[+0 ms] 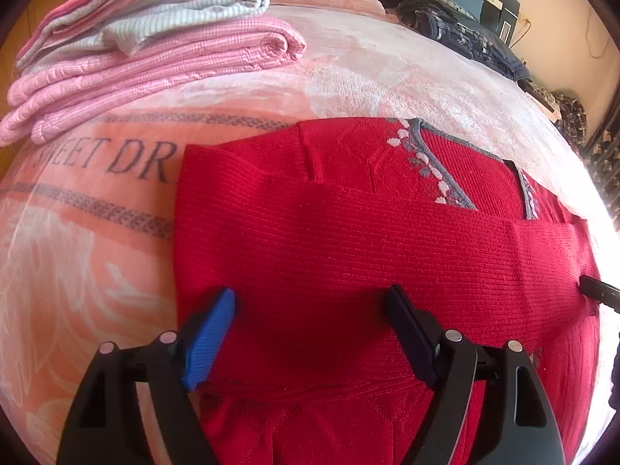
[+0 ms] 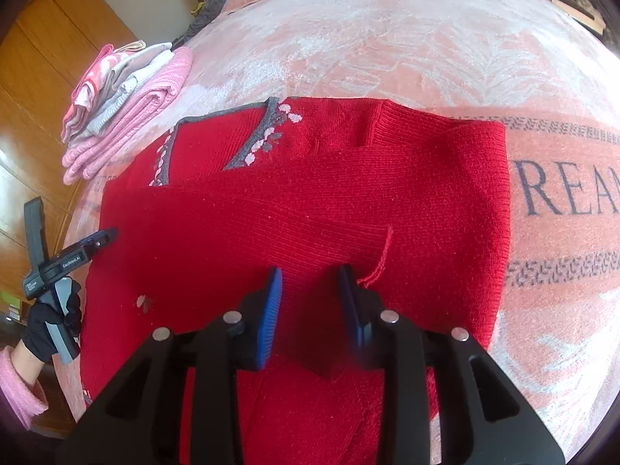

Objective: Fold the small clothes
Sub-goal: 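Move both tools to the sweater hem and grasp it with the right tool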

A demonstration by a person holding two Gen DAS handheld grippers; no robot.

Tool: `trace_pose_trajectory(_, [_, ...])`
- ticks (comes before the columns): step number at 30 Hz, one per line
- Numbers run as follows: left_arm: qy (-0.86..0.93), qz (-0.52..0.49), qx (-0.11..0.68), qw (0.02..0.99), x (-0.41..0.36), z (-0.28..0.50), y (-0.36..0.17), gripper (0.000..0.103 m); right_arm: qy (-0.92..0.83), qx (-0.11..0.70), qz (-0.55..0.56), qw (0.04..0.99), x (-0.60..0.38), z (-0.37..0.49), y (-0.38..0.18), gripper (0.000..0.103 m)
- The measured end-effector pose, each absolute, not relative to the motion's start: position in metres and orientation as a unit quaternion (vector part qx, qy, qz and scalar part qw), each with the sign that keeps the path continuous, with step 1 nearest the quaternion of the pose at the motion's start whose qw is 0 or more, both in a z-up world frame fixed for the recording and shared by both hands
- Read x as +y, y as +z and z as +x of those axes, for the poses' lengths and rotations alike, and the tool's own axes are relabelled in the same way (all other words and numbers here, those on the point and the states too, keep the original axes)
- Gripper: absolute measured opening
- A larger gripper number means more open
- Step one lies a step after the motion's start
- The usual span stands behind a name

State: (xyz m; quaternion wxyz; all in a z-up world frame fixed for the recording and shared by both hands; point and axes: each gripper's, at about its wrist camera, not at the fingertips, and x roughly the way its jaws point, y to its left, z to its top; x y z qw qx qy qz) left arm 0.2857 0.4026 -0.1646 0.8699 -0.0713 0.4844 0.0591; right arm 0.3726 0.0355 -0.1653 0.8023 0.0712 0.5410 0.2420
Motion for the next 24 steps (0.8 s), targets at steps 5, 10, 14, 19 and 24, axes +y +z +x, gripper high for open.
trace_pose_trajectory(5, [0.06, -0.067, 0.492, 0.866, 0.4, 0.273, -0.155, 0.081, 0.242, 0.541, 0.073, 0.802, 0.032, 0.358, -0.151, 0.045])
trace_pose_trajectory(10, [0.066, -0.049, 0.512, 0.855, 0.398, 0.239, -0.144, 0.081, 0.24, 0.565, 0.072, 0.786, 0.024, 0.326, -0.149, 0.051])
trace_pose_trajectory(14, [0.073, -0.025, 0.547, 0.833, 0.392, 0.198, -0.151, 0.081, 0.232, 0.588, 0.055, 0.773, 0.019, 0.288, -0.155, 0.05])
trace_pose_trajectory(19, [0.047, 0.003, 0.588, 0.808, 0.383, 0.131, -0.159, 0.081, 0.225, 0.616, 0.069, 0.752, 0.005, 0.228, -0.156, 0.05])
trace_pose_trajectory(24, [0.03, -0.039, 0.621, 0.782, 0.397, 0.07, -0.16, 0.081, 0.225, 0.648, 0.042, 0.727, -0.004, 0.162, -0.155, 0.054])
